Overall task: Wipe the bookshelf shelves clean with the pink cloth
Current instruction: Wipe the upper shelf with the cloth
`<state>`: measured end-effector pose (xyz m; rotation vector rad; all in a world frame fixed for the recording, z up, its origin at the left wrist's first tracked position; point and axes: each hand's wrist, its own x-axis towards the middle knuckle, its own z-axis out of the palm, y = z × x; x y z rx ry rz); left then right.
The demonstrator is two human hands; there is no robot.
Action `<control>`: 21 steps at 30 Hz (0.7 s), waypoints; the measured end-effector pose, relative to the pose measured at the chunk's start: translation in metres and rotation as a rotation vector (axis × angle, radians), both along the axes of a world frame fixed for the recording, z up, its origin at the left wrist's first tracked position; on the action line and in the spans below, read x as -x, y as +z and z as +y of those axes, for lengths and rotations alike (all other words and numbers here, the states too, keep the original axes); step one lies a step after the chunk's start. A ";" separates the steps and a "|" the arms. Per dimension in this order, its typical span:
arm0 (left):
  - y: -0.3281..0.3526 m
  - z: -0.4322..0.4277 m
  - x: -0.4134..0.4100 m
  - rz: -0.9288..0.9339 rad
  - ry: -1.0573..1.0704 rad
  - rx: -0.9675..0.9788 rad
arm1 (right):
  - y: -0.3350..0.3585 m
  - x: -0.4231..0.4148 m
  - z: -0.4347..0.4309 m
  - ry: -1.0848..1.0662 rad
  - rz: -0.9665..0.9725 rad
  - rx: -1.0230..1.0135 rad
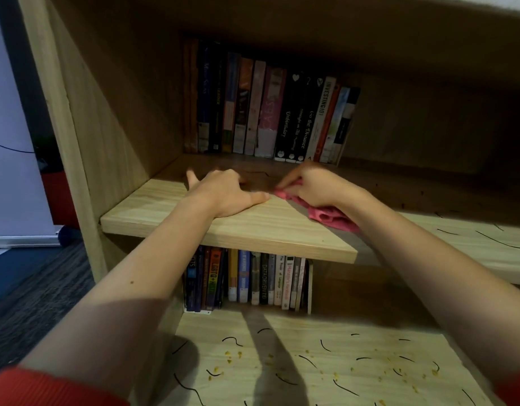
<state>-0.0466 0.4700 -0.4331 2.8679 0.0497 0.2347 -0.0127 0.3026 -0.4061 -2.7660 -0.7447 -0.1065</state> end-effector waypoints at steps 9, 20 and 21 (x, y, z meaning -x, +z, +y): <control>0.000 0.000 0.000 0.009 -0.006 0.015 | 0.006 -0.015 0.012 -0.078 0.057 -0.024; 0.007 0.012 -0.005 -0.067 0.111 0.083 | 0.005 -0.018 0.016 -0.042 0.017 -0.009; 0.007 0.016 -0.007 -0.053 0.133 0.065 | 0.005 -0.020 0.019 -0.045 0.031 -0.023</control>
